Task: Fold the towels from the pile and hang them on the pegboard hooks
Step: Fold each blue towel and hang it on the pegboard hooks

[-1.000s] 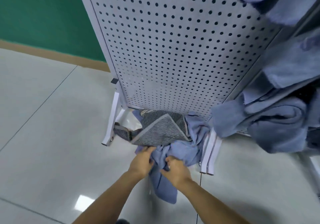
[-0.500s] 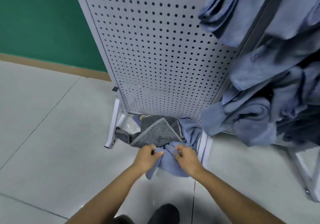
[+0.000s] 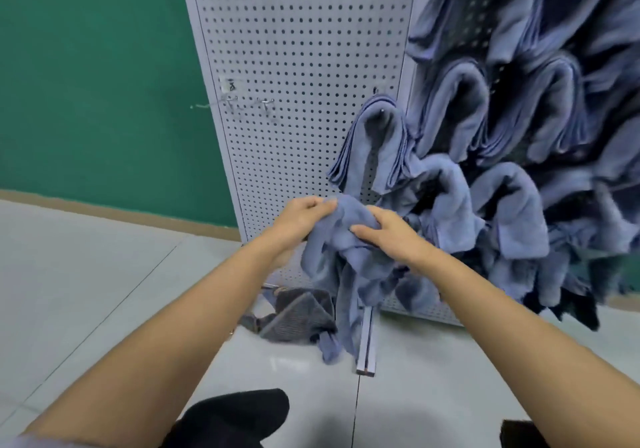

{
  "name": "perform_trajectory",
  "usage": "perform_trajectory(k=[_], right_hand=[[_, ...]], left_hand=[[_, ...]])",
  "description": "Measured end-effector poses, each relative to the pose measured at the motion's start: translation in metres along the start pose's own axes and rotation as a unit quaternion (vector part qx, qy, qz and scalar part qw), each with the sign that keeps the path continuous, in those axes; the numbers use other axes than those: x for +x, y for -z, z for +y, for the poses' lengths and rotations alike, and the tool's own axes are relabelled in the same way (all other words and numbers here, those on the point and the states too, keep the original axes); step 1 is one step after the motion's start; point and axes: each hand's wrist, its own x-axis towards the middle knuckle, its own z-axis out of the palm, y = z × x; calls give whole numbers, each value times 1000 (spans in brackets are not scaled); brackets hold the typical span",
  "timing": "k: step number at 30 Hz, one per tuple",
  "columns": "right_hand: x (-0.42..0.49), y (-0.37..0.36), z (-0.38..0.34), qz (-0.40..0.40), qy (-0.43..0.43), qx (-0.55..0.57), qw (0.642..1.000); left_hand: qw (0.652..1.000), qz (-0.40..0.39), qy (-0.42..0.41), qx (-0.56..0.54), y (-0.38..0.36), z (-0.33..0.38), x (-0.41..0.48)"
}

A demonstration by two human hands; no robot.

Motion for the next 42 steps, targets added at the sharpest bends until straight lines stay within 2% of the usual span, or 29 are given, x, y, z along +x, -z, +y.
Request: perform_trajectory(k=[4,8,11,14,15,17,20,22,24,27,29,32,35,39,42], right_hand=[[-29,42,-38,44,6,77,996],[-48,64,-63,35,5,192,981],[-53,68,-72,38,-2,317,948],[-52,63,-60,44,-9,407,912],[-52,59,-50,43,-17,414,909],[-58,49,-32,42,-60,365,928],[-75,33,-7,-24,-111,302,947],[-83,27,-4,-60,-127,313,939],[-84,25,-3,-60,-140,335,930],[-83,23,-2,-83,-205,357,908],[-83,20,-2,-89,-206,372,901],[-79,22,0,-4,-140,394,908],[-78,34,0,67,-96,434,893],[-87,49,1,139,-71,433,888],[-91,61,6,203,-69,414,885]], left_hand=[[993,-8,-48,-104,-14,16,-31],[998,-40,-52,-11,-35,4,-59],[998,-26,-32,38,-46,2,-65],[996,-22,23,-81,-57,9,-68],[989,-17,41,-139,-60,12,-69],[972,1,67,-223,-62,15,-70],[957,15,102,-272,-56,13,-66],[955,22,134,-265,-55,12,-65],[952,2,152,-265,-54,10,-62],[945,-36,149,-289,-53,10,-62],[946,-39,142,-289,-51,10,-60],[954,-27,136,-265,-43,8,-56],[967,-45,157,-195,-28,7,-58],[970,-100,208,-74,-6,2,-66],[966,-88,242,25,7,-6,-66]])
